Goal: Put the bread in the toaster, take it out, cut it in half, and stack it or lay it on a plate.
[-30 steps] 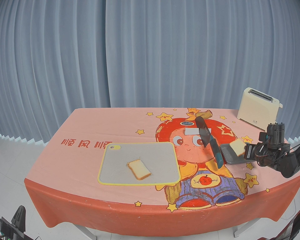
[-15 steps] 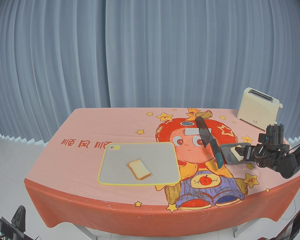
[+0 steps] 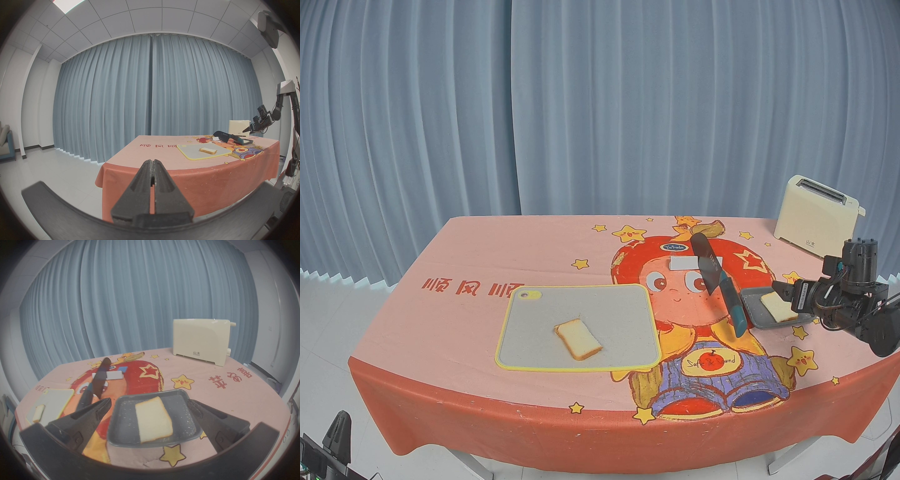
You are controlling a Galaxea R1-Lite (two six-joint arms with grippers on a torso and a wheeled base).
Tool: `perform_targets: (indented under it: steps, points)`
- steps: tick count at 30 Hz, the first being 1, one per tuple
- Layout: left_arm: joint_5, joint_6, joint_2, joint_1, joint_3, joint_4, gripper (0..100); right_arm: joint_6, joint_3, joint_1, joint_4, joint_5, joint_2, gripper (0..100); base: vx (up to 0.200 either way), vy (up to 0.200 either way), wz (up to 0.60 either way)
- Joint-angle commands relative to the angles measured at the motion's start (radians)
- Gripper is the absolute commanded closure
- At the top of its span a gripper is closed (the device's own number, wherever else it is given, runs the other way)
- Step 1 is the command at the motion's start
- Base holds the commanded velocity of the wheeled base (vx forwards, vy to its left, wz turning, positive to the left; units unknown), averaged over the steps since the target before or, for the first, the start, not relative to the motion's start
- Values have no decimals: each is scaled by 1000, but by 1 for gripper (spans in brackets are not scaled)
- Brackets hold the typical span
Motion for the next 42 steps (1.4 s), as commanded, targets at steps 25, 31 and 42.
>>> perform_targets:
  steps: [25,31,42]
  points:
    - [1,0,-1,0,18,0,100,-3,131,409,2,-9,-221,0,0,176,0]
    - [1,0,-1,0,18,0,100,0,141,468,3,-7,-215,0,0,200,0]
    - [1,4,-1,0,18,0,100,22,137,588,5,-18,-140,0,0,91,0]
